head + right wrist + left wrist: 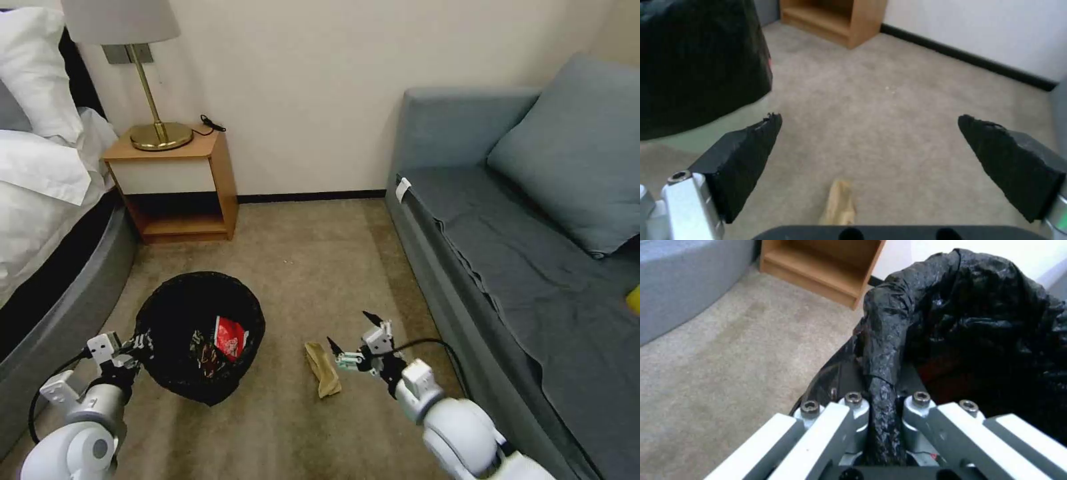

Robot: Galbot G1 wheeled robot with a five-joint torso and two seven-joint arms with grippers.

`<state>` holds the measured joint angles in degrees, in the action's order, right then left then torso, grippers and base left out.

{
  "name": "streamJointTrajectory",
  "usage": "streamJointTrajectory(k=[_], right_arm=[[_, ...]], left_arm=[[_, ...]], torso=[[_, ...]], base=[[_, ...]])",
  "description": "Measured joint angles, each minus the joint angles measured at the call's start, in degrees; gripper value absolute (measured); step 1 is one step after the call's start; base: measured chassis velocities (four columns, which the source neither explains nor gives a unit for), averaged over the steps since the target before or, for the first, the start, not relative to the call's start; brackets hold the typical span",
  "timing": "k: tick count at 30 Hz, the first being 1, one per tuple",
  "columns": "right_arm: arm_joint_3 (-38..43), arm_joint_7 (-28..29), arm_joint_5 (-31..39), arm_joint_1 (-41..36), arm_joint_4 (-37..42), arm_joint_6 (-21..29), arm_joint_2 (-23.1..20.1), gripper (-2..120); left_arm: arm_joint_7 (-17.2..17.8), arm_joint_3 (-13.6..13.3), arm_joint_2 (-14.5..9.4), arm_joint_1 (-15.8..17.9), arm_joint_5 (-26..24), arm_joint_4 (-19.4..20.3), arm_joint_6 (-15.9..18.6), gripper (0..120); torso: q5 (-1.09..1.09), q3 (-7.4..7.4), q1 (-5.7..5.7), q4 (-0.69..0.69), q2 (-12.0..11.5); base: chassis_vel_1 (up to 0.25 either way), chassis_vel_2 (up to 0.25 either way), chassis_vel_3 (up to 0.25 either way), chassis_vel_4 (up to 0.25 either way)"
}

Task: Pick up the trash bin, then pick up the garbage on the floor and place it into the trash bin.

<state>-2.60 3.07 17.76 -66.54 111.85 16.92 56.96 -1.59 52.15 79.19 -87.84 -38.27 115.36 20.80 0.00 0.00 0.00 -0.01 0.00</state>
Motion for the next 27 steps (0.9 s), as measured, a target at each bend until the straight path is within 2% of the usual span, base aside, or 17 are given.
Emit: streamJointTrajectory(k=[1,5,6,10,11,16,20,25,27], right_arm=[[0.00,0.00,0.00,0.00,0.00,0.00,0.00,100],[-12.00,5.36,11.18,11.91,-7.27,6.40,1.10,100],[-12.00,5.36,11.18,11.91,-7.27,6.40,1.10,100],[-19.42,8.94,18.03,22.04,-16.15,13.26,5.41,100],[-19.42,8.94,18.03,22.04,-16.15,13.26,5.41,100],[-23.38,9.95,28.47,30.32,-25.91,23.42,11.00,100],[-23.96,9.49,33.51,32.20,-31.41,25.67,13.86,100],[-24.42,10.36,34.50,32.81,-37.39,25.82,15.88,100],[-24.11,10.24,32.87,32.54,-40.18,25.82,16.53,100]], left_arm=[[0.00,0.00,0.00,0.00,0.00,0.00,0.00,4],[-0.25,-0.23,0.71,-0.12,0.52,0.27,-0.51,4],[-0.25,-0.23,0.71,-0.12,0.52,0.27,-0.51,4],[-0.51,0.47,0.56,0.07,0.08,-0.31,-0.85,4],[-0.51,0.47,0.56,0.07,0.08,-0.31,-0.85,4],[-0.87,1.79,-0.27,-0.04,-1.04,-1.70,-1.47,4],[-1.01,2.52,-0.91,-0.02,-1.84,-2.44,-1.57,4],[-1.05,3.16,-1.68,0.03,-2.54,-3.06,-1.66,4],[-1.13,3.25,-1.90,0.05,-2.71,-3.46,-1.73,4]], torso=[[0.00,0.00,0.00,0.00,0.00],[-0.01,0.00,0.00,0.01,0.00],[-0.01,0.00,0.00,0.01,0.00],[-0.01,0.00,0.00,0.00,0.00],[-0.01,0.00,0.00,0.00,0.00],[-0.02,0.00,0.00,0.02,0.00],[-0.01,0.01,0.00,0.02,0.00],[-0.01,0.01,0.00,0.01,0.00],[0.00,0.01,0.00,0.01,0.00]], base=[[0.000,0.000,0.000,0.000],[0.000,0.000,0.000,0.000],[0.000,0.000,0.000,0.000],[0.000,0.000,0.000,0.000],[0.000,0.000,0.000,0.000],[0.000,0.000,0.000,0.000],[0.000,0.000,0.000,0.000],[0.000,0.000,0.000,0.000],[0.000,0.000,0.000,0.000]])
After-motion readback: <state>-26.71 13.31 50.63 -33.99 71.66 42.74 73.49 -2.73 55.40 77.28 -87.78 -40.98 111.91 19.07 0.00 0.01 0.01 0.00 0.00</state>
